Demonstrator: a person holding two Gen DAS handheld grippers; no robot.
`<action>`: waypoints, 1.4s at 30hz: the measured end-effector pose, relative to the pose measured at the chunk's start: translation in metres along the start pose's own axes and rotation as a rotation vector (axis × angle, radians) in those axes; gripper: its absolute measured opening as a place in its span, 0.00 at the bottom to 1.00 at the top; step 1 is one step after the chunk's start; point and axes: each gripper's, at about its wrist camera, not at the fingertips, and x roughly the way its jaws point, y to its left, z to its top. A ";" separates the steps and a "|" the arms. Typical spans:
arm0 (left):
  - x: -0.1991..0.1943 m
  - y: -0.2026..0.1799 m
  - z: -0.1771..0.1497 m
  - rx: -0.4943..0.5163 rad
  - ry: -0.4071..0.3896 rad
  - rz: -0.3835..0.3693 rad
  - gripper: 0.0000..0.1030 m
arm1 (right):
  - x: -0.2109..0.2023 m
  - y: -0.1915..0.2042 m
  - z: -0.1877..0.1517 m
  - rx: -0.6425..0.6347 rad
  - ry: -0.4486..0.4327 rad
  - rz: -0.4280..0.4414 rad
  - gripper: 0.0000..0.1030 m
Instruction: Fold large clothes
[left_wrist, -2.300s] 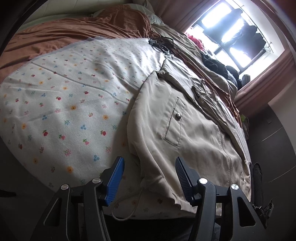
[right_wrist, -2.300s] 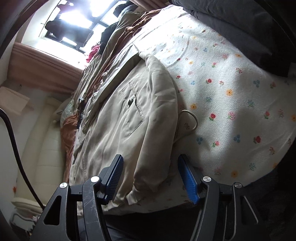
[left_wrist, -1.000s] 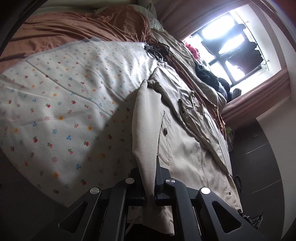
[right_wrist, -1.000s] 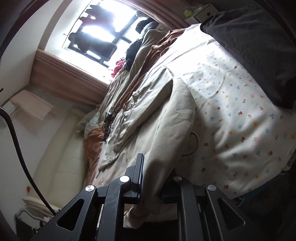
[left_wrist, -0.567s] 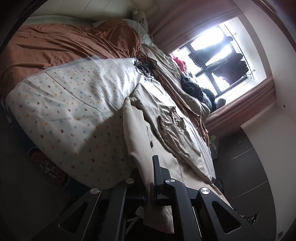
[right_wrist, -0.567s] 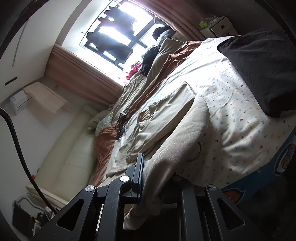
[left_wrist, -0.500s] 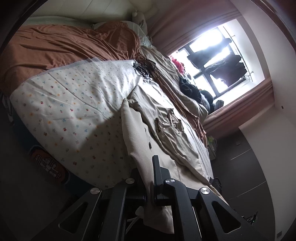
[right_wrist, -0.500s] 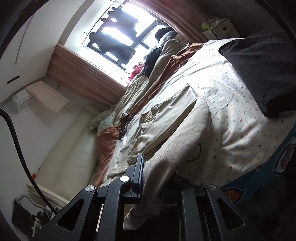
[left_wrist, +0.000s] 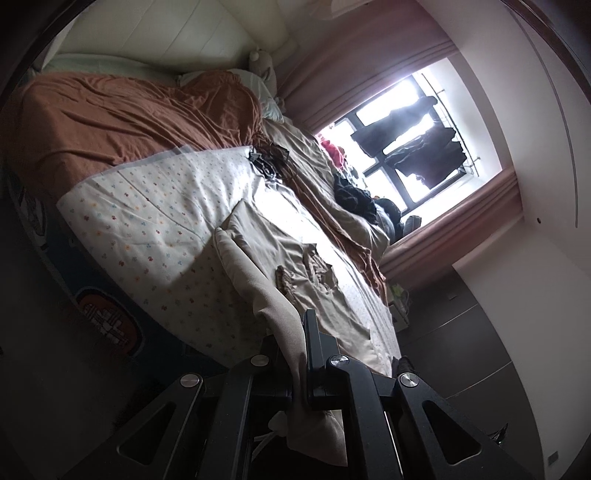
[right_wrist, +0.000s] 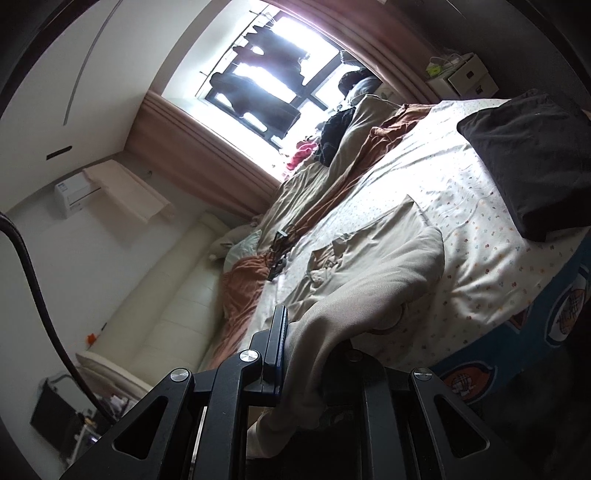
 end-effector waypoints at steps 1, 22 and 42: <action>-0.003 -0.003 0.000 0.004 -0.005 -0.006 0.04 | -0.002 0.001 0.000 -0.002 -0.005 0.007 0.14; 0.035 -0.057 0.065 0.068 -0.050 -0.040 0.04 | 0.056 0.016 0.071 -0.033 -0.066 0.027 0.14; 0.207 -0.077 0.168 0.128 -0.002 0.087 0.04 | 0.220 0.010 0.179 -0.062 -0.022 -0.065 0.14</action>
